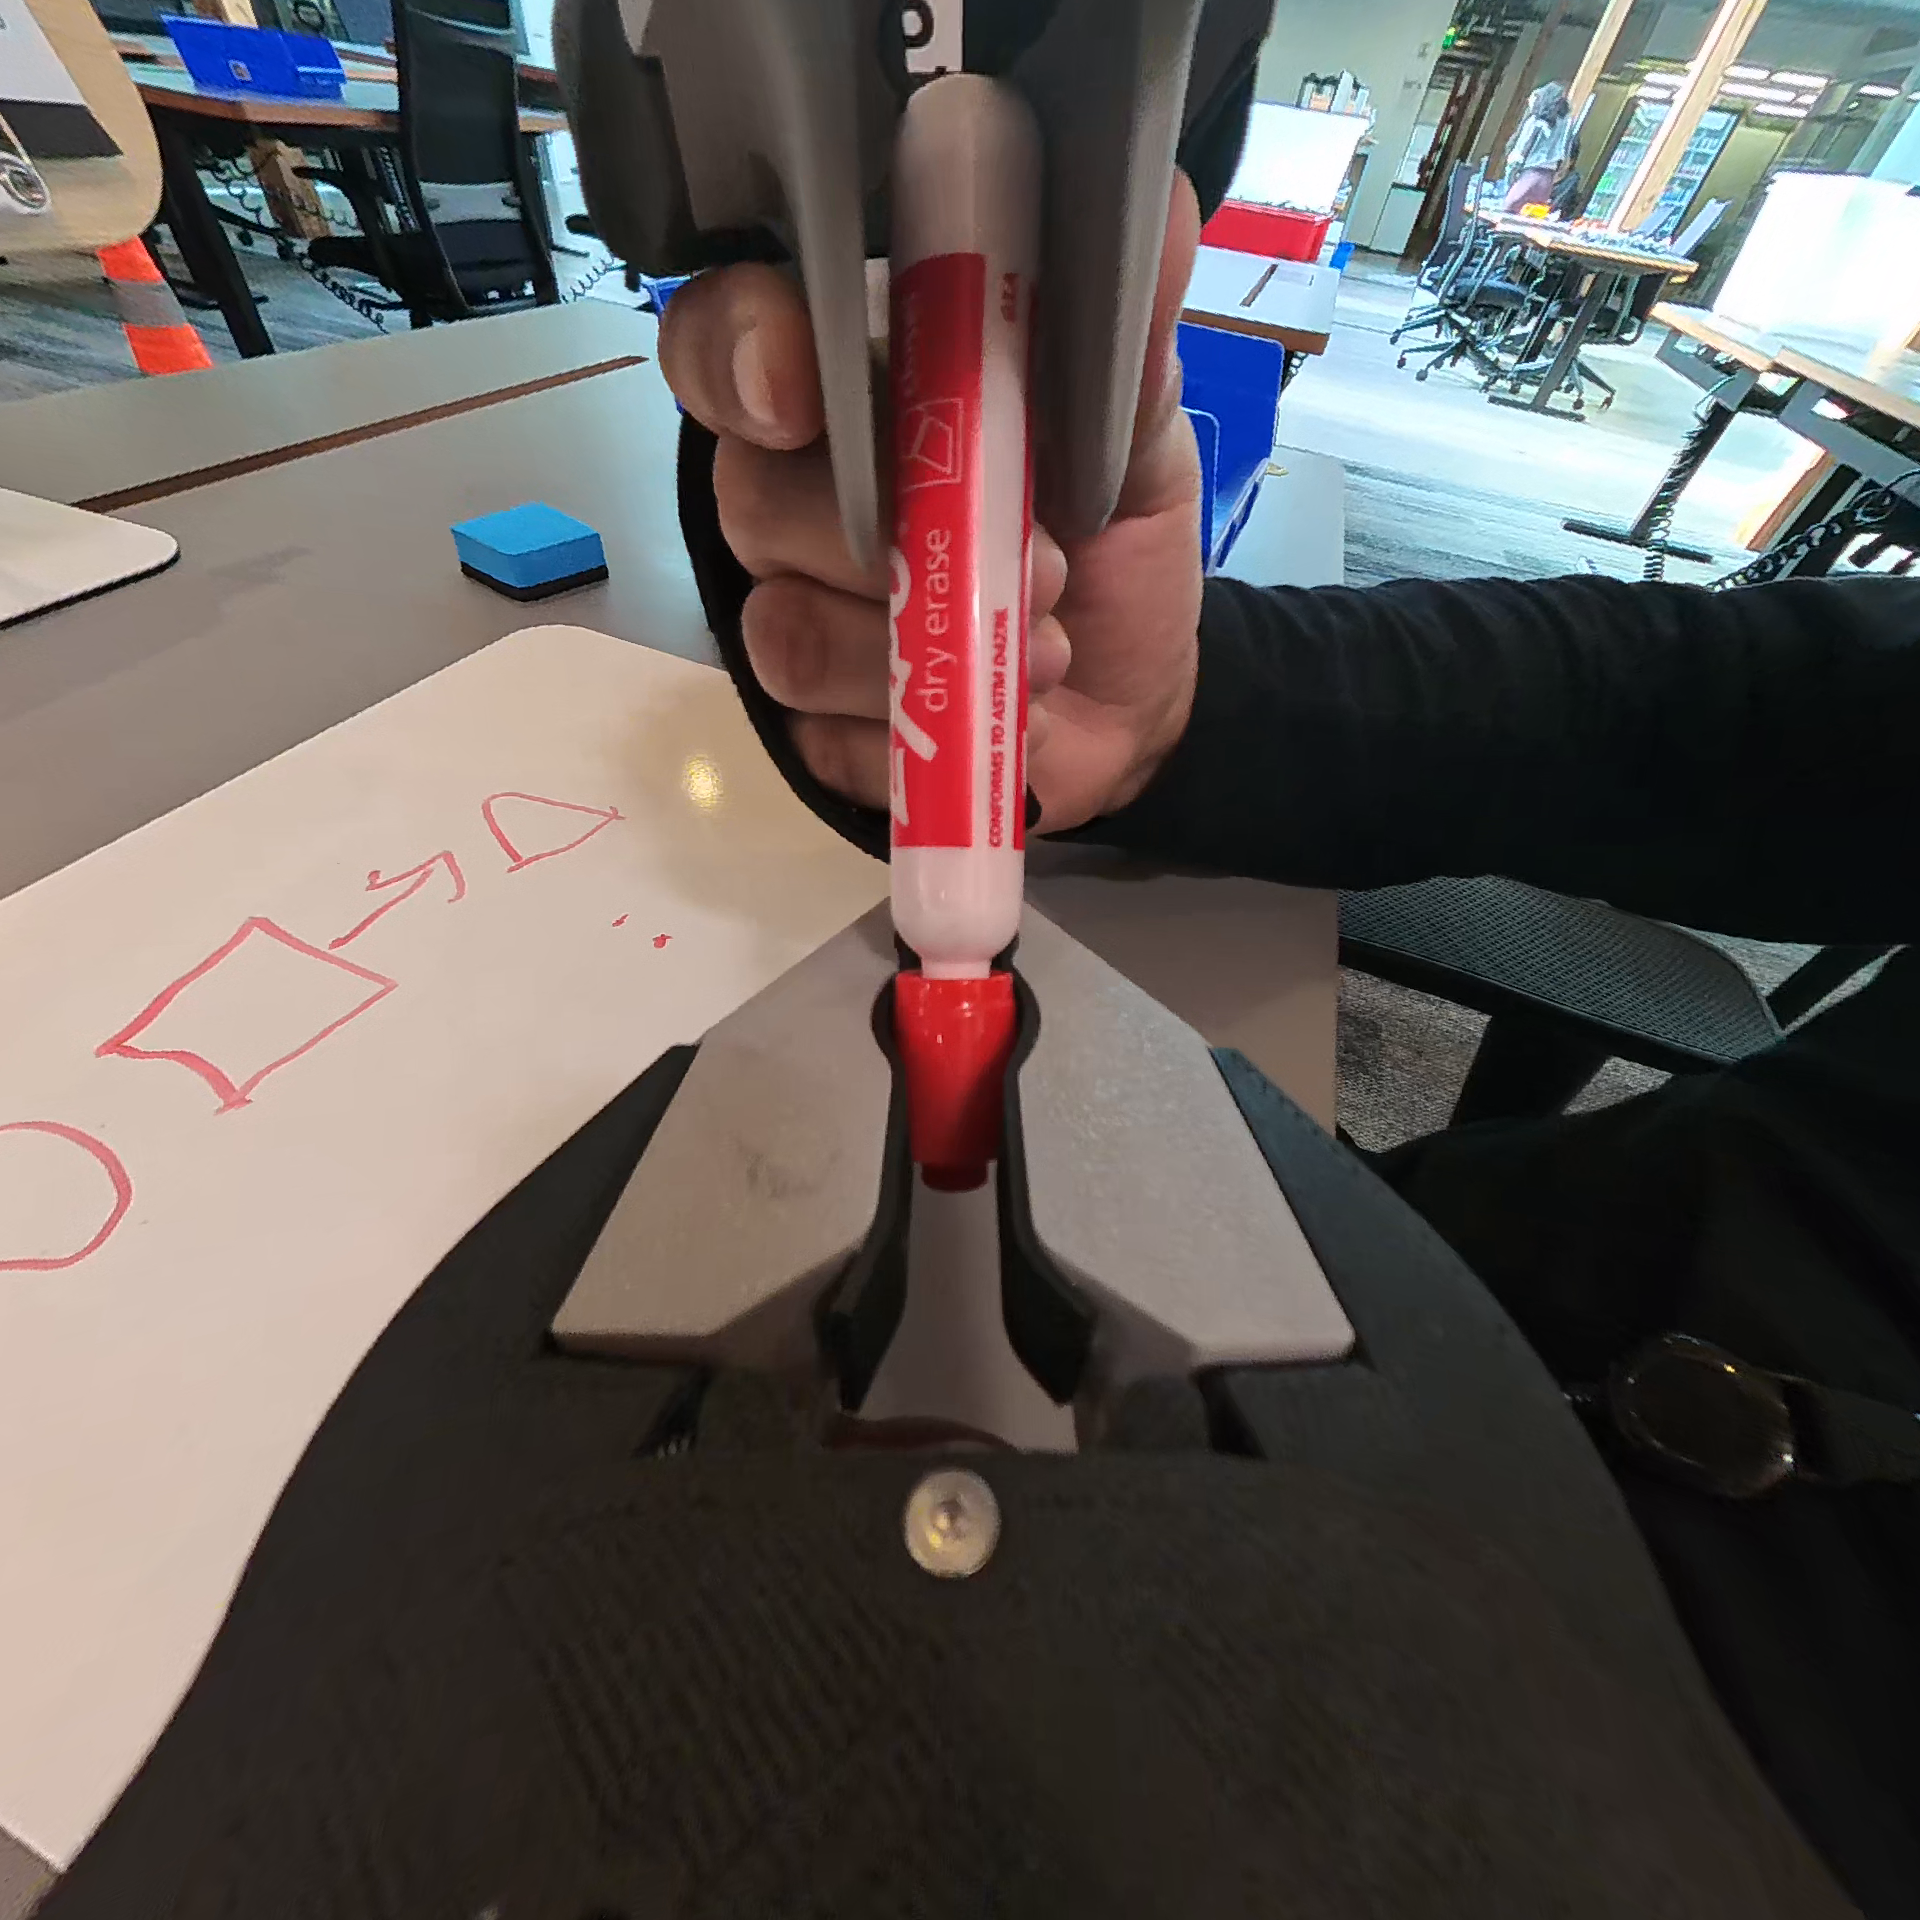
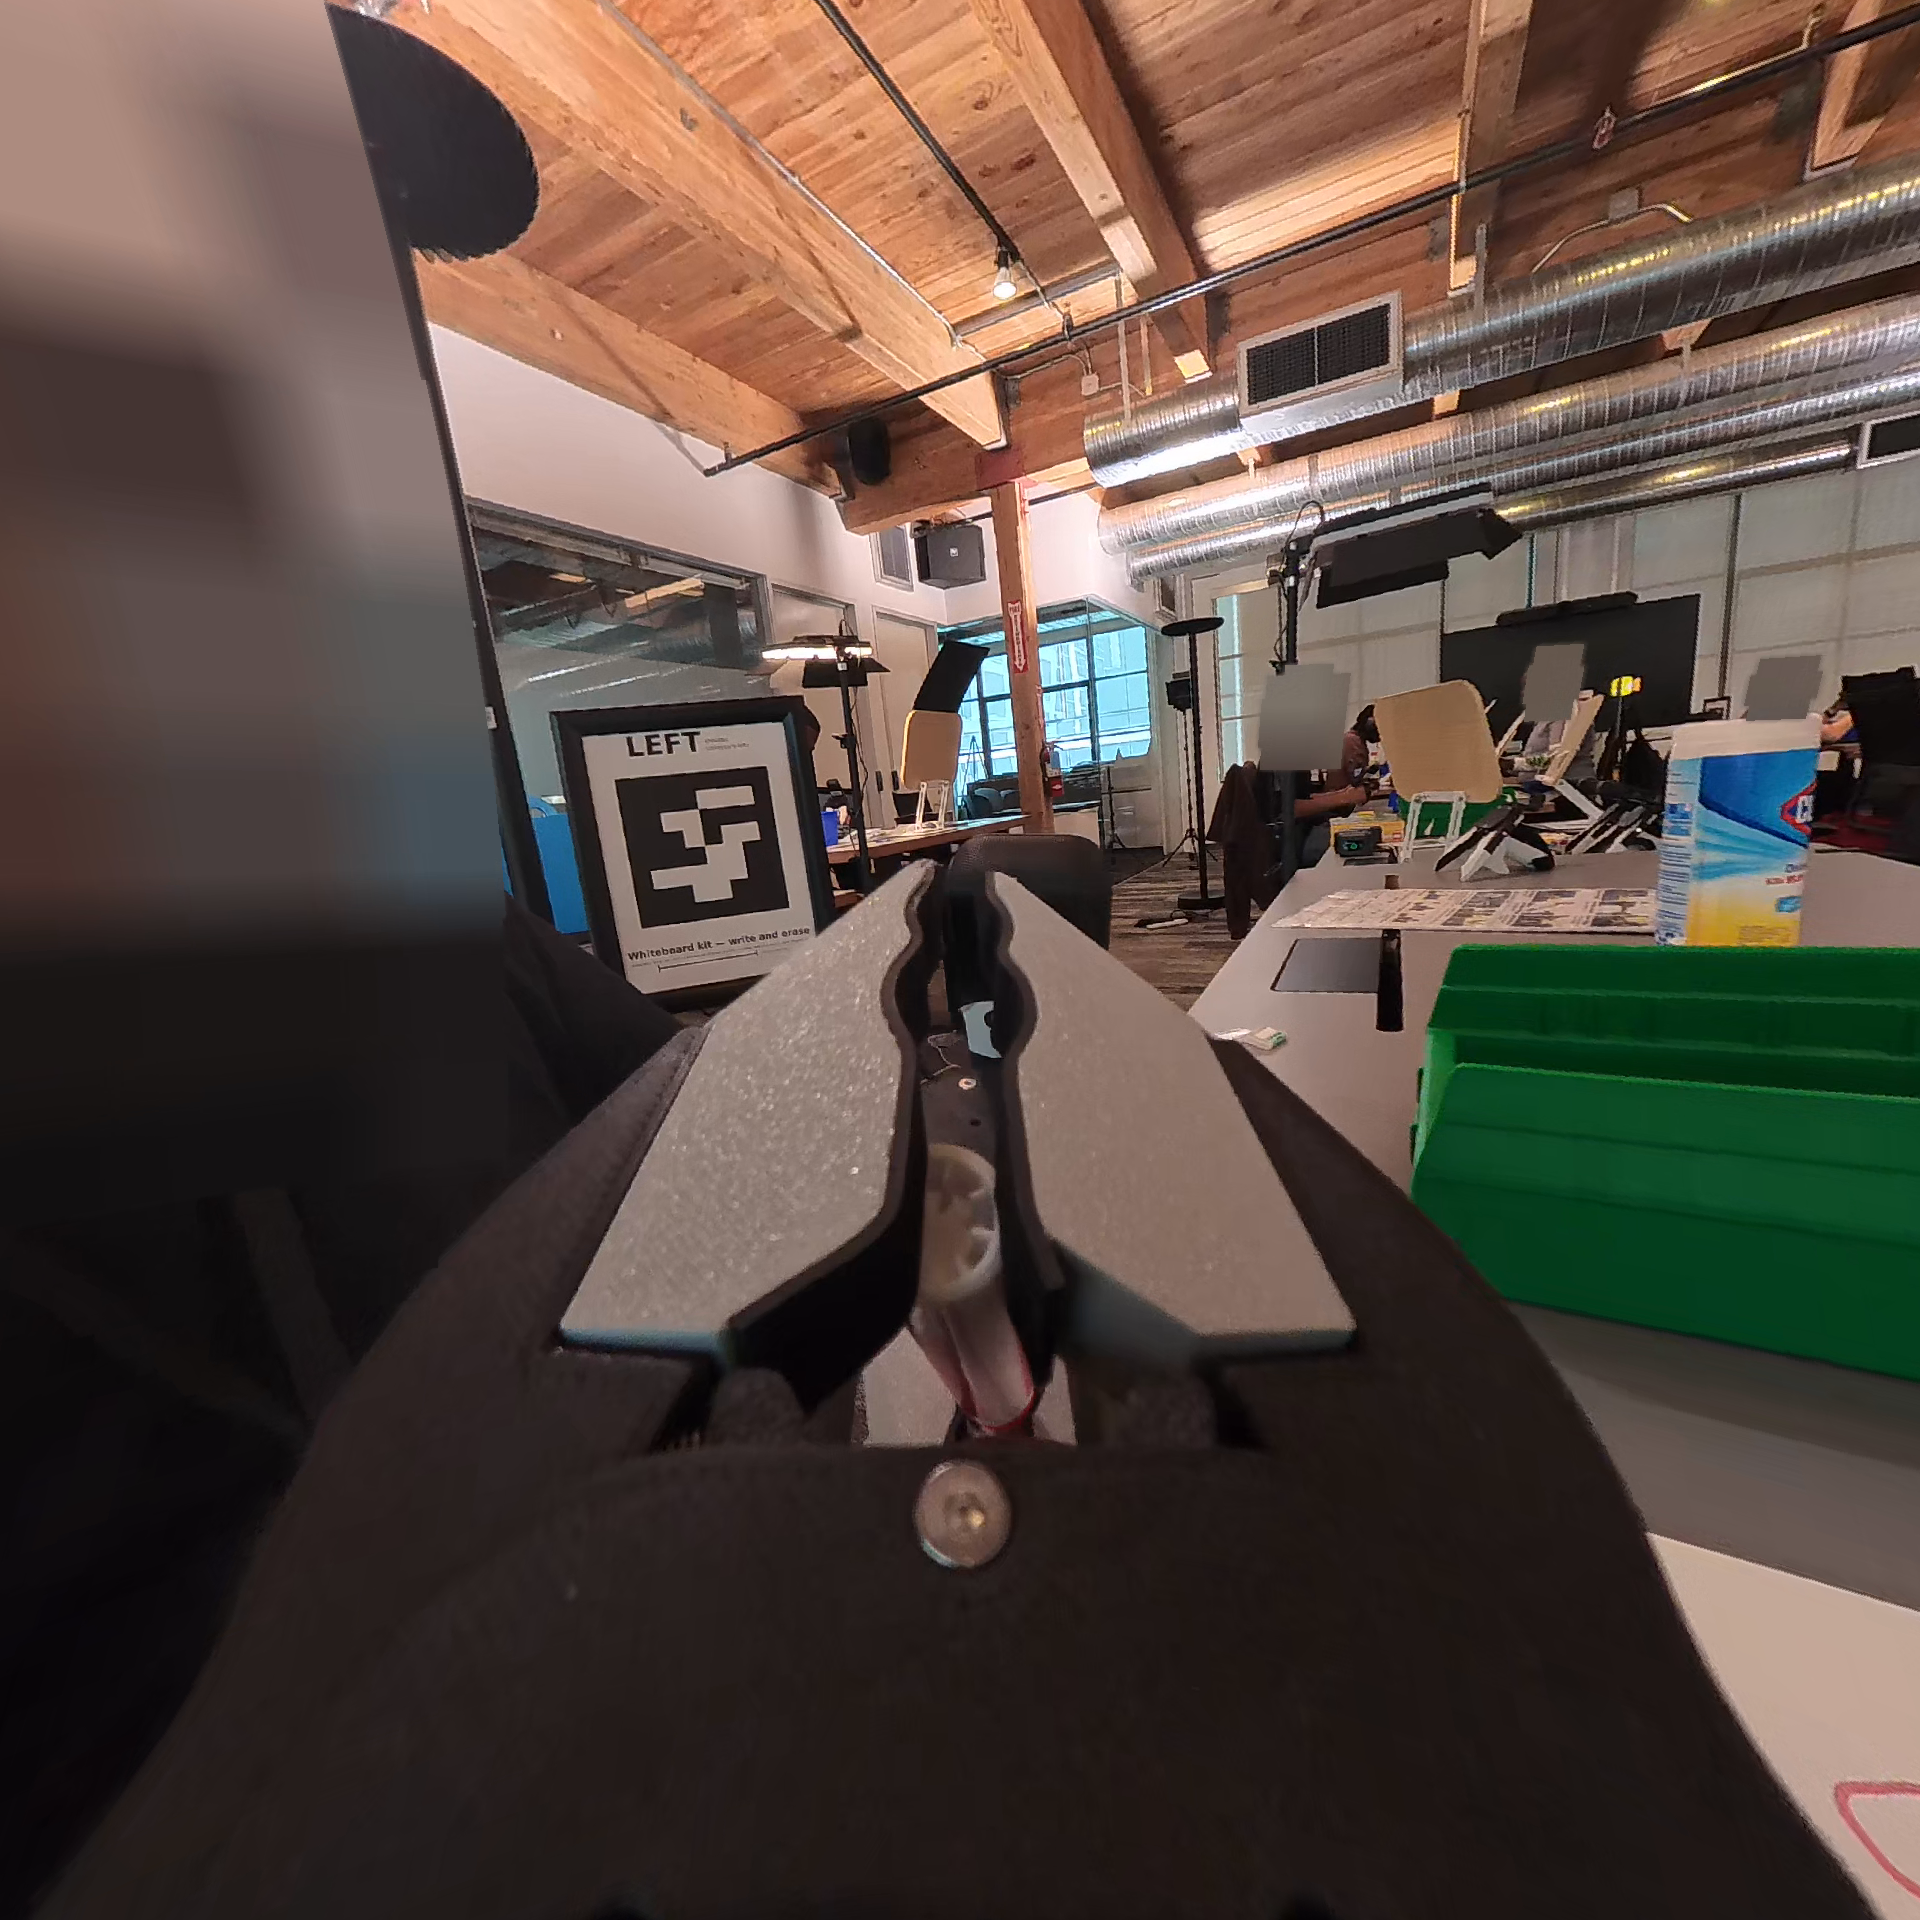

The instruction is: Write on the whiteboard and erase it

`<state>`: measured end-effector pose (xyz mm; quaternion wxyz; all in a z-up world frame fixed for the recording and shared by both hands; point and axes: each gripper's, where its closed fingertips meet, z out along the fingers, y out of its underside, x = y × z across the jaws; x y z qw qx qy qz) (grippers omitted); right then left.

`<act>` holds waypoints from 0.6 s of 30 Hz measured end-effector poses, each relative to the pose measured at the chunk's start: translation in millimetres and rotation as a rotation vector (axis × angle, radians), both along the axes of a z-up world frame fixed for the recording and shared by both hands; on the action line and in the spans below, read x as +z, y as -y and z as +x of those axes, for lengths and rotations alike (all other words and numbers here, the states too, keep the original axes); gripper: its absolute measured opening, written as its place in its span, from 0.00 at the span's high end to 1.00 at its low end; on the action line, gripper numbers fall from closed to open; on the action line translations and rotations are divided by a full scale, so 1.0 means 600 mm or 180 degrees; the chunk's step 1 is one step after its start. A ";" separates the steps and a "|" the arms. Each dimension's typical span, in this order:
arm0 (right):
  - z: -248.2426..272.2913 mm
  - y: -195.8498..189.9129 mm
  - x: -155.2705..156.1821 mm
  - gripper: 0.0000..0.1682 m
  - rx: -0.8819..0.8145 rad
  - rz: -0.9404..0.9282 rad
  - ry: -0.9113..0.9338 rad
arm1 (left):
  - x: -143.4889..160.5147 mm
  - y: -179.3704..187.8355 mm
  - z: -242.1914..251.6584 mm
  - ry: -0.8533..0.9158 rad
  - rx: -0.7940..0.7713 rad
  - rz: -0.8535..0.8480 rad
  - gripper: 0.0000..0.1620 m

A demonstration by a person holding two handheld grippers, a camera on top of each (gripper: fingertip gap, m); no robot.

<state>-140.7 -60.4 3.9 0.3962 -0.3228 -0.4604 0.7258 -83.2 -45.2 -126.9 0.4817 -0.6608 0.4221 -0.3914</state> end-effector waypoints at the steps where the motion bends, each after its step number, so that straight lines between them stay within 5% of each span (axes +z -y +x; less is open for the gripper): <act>1: 0.001 -0.001 0.000 0.97 0.0008 -0.0021 -0.0008 | 0.000 0.000 0.000 0.0000 0.0003 0.0003 0.97; 18: -0.009 0.000 -0.012 0.97 -0.0010 0.0025 0.0063 | -0.003 0.002 0.002 -0.0046 -0.0006 0.0018 0.97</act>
